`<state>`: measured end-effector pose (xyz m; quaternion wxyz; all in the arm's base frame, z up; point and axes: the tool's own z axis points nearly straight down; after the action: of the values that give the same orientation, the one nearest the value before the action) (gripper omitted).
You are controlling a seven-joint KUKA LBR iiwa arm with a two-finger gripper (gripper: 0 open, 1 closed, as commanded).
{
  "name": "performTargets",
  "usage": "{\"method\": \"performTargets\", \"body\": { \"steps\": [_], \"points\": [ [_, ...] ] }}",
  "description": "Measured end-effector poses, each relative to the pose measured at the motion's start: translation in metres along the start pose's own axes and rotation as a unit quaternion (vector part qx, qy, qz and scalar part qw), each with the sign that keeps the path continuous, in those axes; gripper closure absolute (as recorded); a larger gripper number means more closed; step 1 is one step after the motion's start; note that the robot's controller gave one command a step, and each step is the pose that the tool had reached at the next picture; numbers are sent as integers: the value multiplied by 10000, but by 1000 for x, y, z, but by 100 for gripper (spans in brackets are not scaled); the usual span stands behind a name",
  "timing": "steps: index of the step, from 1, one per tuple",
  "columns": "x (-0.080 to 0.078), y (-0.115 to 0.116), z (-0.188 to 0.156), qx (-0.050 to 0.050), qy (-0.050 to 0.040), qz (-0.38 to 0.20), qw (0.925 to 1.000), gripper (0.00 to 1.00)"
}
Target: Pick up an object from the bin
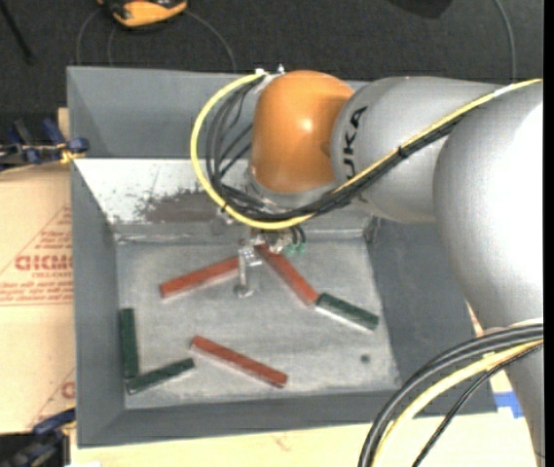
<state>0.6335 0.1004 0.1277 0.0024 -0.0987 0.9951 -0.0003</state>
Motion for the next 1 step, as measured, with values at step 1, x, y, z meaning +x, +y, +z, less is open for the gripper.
{"method": "performTargets", "body": {
  "steps": [1],
  "points": [
    [3, -9, 52, -10, -8, 585, 9983, 0]
  ]
}}
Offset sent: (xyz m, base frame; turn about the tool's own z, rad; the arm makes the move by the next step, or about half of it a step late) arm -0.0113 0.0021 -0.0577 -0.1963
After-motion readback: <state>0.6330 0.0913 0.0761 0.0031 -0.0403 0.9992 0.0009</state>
